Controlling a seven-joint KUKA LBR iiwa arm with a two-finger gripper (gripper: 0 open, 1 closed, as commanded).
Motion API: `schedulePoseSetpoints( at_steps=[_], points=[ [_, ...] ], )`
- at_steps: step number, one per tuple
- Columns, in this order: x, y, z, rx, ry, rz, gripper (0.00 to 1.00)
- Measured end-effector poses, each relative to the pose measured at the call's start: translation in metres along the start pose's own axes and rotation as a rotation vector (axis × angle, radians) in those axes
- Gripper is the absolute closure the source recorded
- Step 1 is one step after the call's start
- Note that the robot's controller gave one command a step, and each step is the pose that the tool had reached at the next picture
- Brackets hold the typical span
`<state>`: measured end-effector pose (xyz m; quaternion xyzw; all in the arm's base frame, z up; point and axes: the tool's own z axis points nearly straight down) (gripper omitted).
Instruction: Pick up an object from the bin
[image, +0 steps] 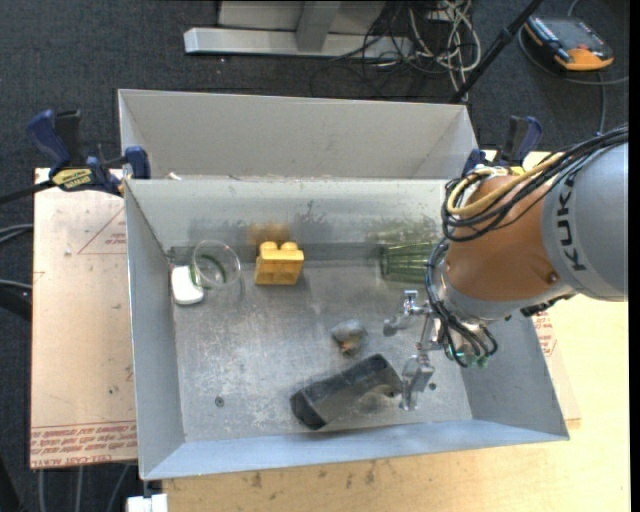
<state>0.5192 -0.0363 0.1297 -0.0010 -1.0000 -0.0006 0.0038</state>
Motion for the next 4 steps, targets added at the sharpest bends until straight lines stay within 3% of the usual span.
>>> schedulePoseSetpoints(
  at_steps=[1,2,3,4],
  points=[
    [-0.002,0.000,-0.004,0.000,-0.008,-0.001,0.00],
    [0.010,0.028,0.055,0.001,-0.014,-0.081,0.00],
    [0.011,0.026,0.025,0.000,-0.006,-0.069,0.00],
    [0.009,0.027,0.023,0.001,-0.013,-0.071,0.00]
  ],
)
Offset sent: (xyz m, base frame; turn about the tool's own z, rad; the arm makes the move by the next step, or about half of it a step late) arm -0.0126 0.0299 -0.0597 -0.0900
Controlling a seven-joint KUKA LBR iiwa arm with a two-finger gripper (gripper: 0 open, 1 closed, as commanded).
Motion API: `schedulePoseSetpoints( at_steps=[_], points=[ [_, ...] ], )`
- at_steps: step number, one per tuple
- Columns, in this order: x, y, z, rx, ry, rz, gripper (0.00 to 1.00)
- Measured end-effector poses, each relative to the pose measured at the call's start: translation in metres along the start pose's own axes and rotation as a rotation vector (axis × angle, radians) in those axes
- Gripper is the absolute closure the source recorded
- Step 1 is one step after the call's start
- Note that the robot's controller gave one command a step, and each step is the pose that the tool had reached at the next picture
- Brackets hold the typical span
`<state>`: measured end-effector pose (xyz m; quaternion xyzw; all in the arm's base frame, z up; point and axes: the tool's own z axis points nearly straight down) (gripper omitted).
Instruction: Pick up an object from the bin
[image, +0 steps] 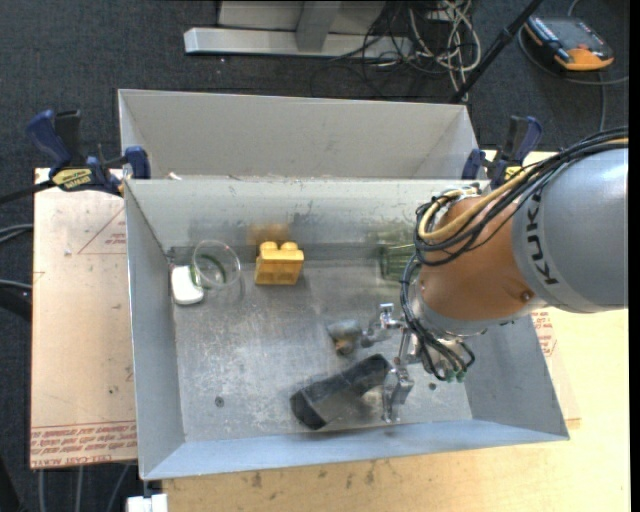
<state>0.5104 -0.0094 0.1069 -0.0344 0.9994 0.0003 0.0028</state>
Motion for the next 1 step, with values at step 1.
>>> schedulePoseSetpoints(
  at_steps=[1],
  points=[
    [0.0052,0.0127,0.0339,0.000,-0.005,0.113,0.00]
  ],
)
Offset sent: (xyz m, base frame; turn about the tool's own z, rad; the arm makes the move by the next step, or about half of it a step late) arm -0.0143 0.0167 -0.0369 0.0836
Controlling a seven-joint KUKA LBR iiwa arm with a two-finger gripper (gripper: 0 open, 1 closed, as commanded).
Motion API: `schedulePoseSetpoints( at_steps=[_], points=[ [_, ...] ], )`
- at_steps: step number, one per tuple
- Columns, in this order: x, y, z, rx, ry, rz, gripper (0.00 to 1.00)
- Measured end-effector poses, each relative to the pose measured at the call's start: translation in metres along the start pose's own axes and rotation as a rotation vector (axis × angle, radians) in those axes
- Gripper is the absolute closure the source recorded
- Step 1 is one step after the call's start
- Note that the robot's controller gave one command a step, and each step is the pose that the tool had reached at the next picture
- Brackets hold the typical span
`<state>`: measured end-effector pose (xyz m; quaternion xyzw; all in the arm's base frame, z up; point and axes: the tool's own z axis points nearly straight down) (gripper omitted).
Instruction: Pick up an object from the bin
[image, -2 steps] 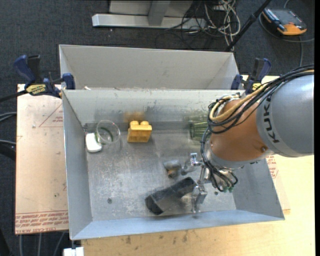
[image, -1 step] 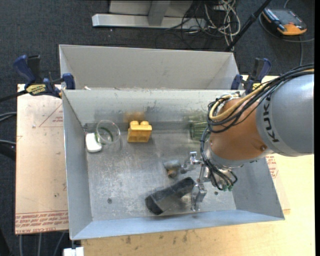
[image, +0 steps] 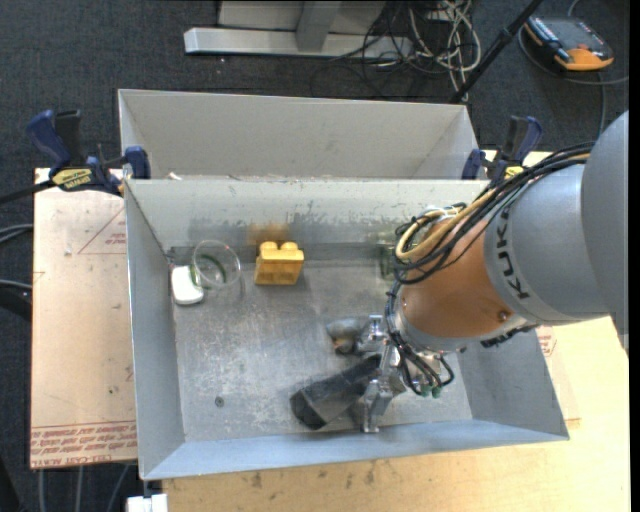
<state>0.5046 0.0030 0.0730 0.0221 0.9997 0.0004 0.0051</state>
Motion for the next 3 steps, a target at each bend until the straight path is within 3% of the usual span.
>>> schedulePoseSetpoints(
  at_steps=[1,3],
  points=[
    [0.0030,0.0033,0.0001,0.000,-0.008,-0.024,1.00],
    [0.0050,0.0035,-0.0036,0.000,-0.002,-0.026,1.00]
  ],
)
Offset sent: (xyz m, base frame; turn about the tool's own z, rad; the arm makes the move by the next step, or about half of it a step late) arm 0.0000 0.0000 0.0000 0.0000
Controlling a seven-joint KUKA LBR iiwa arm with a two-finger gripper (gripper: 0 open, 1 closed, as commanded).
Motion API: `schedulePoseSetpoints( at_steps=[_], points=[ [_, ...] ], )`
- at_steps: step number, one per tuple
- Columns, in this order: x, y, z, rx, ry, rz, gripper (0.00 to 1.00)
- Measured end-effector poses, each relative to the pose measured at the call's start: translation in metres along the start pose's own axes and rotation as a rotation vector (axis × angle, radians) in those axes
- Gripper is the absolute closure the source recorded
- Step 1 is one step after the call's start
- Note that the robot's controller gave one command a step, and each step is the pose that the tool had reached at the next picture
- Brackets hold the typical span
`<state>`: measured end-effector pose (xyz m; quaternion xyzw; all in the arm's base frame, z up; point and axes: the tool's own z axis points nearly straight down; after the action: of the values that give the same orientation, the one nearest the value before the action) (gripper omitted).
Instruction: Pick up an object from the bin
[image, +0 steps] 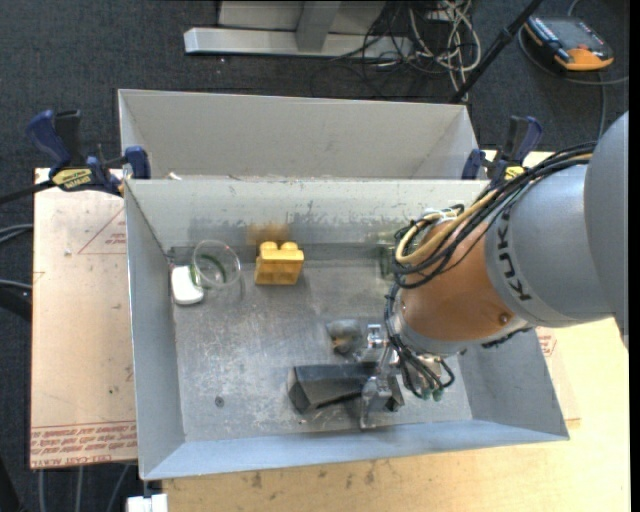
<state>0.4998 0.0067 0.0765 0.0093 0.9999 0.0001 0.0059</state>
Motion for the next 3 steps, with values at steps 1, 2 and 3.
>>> schedulePoseSetpoints(
  at_steps=[1,2,3],
  points=[
    [0.003,0.000,-0.018,0.000,0.016,-0.001,1.00],
    [0.001,0.000,-0.032,0.000,0.012,-0.002,1.00],
    [0.002,0.000,-0.040,0.000,0.011,-0.001,1.00]
  ],
)
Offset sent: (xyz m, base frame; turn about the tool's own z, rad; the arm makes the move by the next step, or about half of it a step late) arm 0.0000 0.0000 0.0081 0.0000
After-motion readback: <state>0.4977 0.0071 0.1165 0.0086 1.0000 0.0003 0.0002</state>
